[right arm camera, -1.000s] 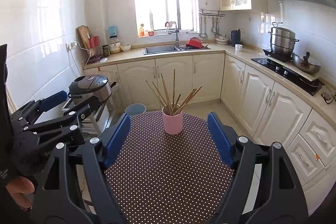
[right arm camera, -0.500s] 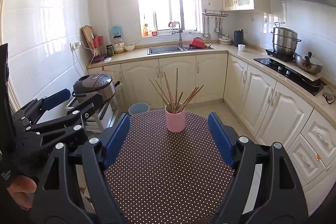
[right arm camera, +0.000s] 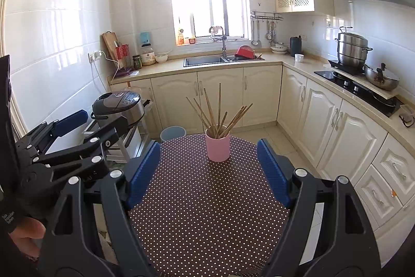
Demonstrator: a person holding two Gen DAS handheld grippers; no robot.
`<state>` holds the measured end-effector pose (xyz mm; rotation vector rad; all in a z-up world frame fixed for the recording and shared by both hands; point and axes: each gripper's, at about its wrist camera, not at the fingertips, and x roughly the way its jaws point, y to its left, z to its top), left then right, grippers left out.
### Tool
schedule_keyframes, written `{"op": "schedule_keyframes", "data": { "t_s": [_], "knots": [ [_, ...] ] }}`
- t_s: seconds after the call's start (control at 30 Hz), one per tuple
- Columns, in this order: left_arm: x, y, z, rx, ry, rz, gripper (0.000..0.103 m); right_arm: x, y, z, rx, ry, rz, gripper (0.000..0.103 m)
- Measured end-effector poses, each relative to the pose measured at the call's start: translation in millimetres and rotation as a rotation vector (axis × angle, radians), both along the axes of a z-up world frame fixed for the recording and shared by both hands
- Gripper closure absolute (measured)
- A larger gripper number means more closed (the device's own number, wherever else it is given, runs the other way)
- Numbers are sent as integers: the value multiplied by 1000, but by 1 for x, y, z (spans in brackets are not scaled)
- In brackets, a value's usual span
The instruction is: Organize utensils
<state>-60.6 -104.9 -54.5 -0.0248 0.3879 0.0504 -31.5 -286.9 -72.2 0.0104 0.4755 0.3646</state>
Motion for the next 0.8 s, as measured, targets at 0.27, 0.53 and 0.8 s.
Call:
{"op": "schedule_keyframes", "data": {
  "t_s": [0.27, 0.53, 0.8],
  "knots": [
    [-1, -4, 2, 3, 0, -2, 23, -1, 0, 0, -1, 2, 0, 27],
    [0, -8, 3, 3, 3, -10, 23, -5, -5, -1, 0, 4, -9, 27],
    [3, -12, 1, 5, 11, -17, 23, -4, -8, -4, 3, 15, -18, 26]
  ]
}}
